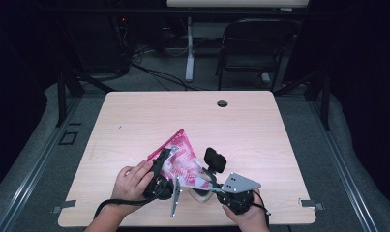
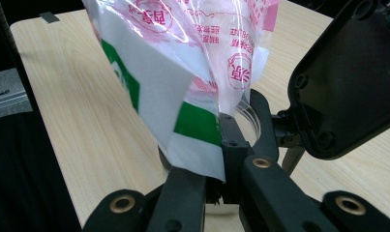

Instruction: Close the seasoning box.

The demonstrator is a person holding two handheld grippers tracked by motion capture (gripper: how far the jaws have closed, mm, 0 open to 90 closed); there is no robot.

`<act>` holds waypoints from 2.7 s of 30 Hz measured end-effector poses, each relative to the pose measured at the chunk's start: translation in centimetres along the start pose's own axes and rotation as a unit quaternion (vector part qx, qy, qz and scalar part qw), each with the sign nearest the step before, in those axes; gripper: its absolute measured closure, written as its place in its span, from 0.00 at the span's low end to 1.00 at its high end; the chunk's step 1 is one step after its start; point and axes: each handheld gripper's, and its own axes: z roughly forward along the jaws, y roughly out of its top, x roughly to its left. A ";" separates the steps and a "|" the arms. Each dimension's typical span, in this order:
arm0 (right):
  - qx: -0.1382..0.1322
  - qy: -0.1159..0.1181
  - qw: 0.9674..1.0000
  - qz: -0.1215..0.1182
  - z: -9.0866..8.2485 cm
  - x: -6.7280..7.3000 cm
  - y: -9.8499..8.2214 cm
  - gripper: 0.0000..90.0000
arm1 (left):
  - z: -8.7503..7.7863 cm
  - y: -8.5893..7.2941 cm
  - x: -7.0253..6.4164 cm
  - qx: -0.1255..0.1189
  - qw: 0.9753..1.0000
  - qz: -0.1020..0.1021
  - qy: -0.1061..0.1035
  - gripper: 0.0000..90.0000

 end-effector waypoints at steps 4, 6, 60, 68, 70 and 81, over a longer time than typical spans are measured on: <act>0.000 0.003 1.000 -0.001 0.1 0.1 -0.1 1.00 | 0.0 0.0 0.0 0.001 1.000 0.002 0.001 0.75; 0.000 0.003 1.000 -0.002 0.1 0.1 0.0 1.00 | -0.1 -0.1 0.1 -0.001 1.000 0.003 0.004 0.75; 0.006 0.011 1.000 -0.007 0.9 0.5 0.1 1.00 | -0.6 -0.5 0.4 0.004 1.000 -0.004 0.006 0.76; 0.007 0.010 1.000 -0.008 0.9 0.5 0.1 1.00 | -0.6 -0.5 0.4 0.003 1.000 -0.003 0.008 0.76; 0.006 0.011 1.000 -0.007 0.9 0.5 0.1 0.99 | -0.6 -0.5 0.5 0.002 1.000 -0.003 0.008 0.76; 0.007 0.011 1.000 -0.008 1.0 0.5 0.1 0.99 | -0.6 -0.5 0.6 0.001 1.000 -0.004 0.010 0.76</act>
